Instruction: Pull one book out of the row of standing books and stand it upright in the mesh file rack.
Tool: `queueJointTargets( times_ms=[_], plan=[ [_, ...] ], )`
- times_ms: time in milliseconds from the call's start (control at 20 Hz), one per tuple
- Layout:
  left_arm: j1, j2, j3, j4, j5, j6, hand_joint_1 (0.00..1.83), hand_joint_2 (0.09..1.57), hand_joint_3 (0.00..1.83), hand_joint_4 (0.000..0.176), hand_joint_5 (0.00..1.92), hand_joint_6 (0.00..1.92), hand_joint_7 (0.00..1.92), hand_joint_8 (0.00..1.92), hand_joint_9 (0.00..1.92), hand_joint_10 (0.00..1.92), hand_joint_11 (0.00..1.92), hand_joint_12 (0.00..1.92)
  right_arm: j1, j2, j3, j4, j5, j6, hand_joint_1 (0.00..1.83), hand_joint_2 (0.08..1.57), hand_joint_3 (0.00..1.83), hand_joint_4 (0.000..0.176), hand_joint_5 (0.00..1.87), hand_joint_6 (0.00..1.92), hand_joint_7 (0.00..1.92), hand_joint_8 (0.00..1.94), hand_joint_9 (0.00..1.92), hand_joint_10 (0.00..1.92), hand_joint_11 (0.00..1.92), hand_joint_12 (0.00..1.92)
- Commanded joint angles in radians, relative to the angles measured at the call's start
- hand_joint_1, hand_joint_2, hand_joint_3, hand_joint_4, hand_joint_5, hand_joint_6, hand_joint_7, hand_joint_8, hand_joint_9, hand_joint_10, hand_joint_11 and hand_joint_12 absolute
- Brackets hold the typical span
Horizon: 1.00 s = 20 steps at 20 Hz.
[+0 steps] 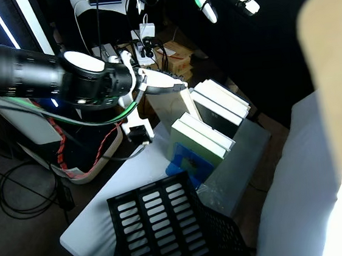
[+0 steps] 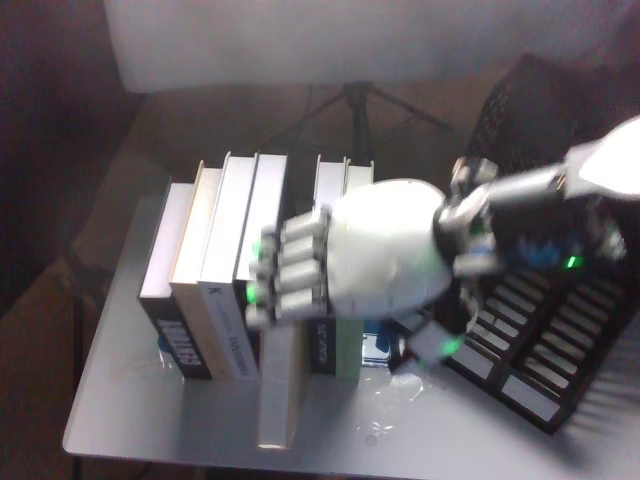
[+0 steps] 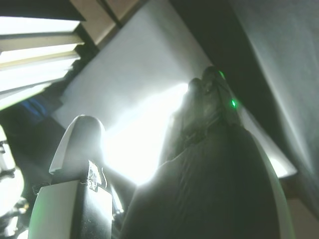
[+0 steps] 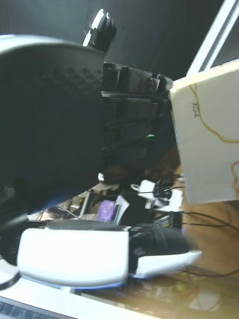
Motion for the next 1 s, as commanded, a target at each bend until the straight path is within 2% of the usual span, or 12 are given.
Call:
queueJointTargets(
  times_ms=[0,100,200,500,600,650,700,750,800,900,950],
  plan=[
    [-0.002,0.013,0.002,-0.018,-0.139,-0.007,0.67,1.39,0.0,0.05,0.0,0.0,0.0,0.0,0.0,0.0,0.0,0.0,0.016,0.015,-0.013,0.031,0.016,-0.008,0.69,1.0,0.02,0.0,0.0,0.0,0.0,0.0,0.0,0.0,0.0,0.0],
    [0.0,0.013,0.002,-0.02,-0.143,-0.009,0.66,1.39,0.0,0.045,0.0,0.0,0.0,0.0,0.0,0.0,0.0,0.0,0.033,0.033,-0.018,0.049,0.031,-0.008,0.78,0.95,0.0,0.0,0.0,0.0,0.0,0.0,0.0,0.0,0.0,0.0],
    [0.005,0.013,0.003,-0.023,-0.147,-0.016,0.71,1.39,0.0,0.03,0.0,0.0,0.0,0.0,0.0,0.0,0.0,0.0,0.052,0.051,-0.021,0.082,0.042,-0.019,0.78,0.93,0.0,0.0,0.0,0.0,0.0,0.0,0.0,0.0,0.0,0.0],
    [0.004,0.008,0.011,-0.02,-0.144,-0.025,0.68,1.39,0.0,0.032,0.0,0.0,0.0,0.0,0.0,0.0,0.01,0.0,0.091,0.049,-0.005,0.132,0.083,-0.023,0.7,0.94,0.0,0.0,0.0,0.0,0.0,0.0,0.0,0.0,0.0,0.0],
    [0.004,0.007,0.01,-0.027,-0.147,-0.025,0.7,1.37,0.0,0.04,0.0,0.0,0.0,0.0,0.0,0.0,0.03,0.02,0.085,0.03,0.002,0.148,0.094,-0.028,0.76,0.93,0.0,0.015,0.0,0.0,0.0,0.0,0.0,0.0,0.0,0.0],
    [0.006,0.007,0.009,-0.031,-0.148,-0.025,0.73,1.37,0.0,0.038,0.01,0.0,0.0,0.0,0.0,0.0,0.04,0.03,0.077,0.019,0.004,0.157,0.099,-0.034,0.78,0.94,0.0,0.008,0.0,0.0,0.0,0.0,0.0,0.0,0.0,0.0],
    [0.009,0.007,0.009,-0.037,-0.148,-0.025,0.71,1.38,0.0,0.026,0.01,0.0,0.0,0.0,0.0,0.0,0.01,0.03,0.069,0.005,0.007,0.158,0.103,-0.039,0.82,0.93,0.0,0.025,0.0,0.0,0.0,0.0,0.0,0.0,0.0,0.0],
    [0.015,0.008,0.009,-0.045,-0.149,-0.025,0.7,1.38,0.0,0.025,0.02,0.0,0.0,0.0,0.0,0.0,0.0,0.08,0.057,-0.015,0.01,0.159,0.104,-0.043,0.83,0.93,0.0,0.014,0.0,0.0,0.0,0.0,0.0,0.0,0.0,0.0],
    [0.022,0.008,0.008,-0.051,-0.15,-0.028,0.69,1.38,0.0,0.032,0.02,0.0,0.0,0.0,0.0,0.0,0.0,0.09,0.046,-0.033,0.014,0.159,0.106,-0.045,0.82,0.93,0.0,0.0,0.0,0.0,0.0,0.0,0.0,0.0,0.0,0.0],
    [0.037,0.008,0.006,-0.067,-0.151,-0.034,0.68,1.38,0.0,0.048,0.0,0.0,0.0,0.0,0.0,0.0,0.0,0.0,0.023,-0.071,0.022,0.152,0.106,-0.046,0.77,0.95,0.0,0.019,0.0,0.0,0.0,0.0,0.0,0.0,0.0,0.0],
    [0.043,0.008,0.005,-0.073,-0.153,-0.036,0.64,1.38,0.0,0.062,0.0,0.0,0.0,0.0,0.0,0.0,0.0,0.0,0.012,-0.09,0.025,0.14,0.107,-0.046,0.73,0.97,0.01,0.031,0.0,0.0,0.0,0.0,0.0,0.0,0.0,0.0]
  ],
)
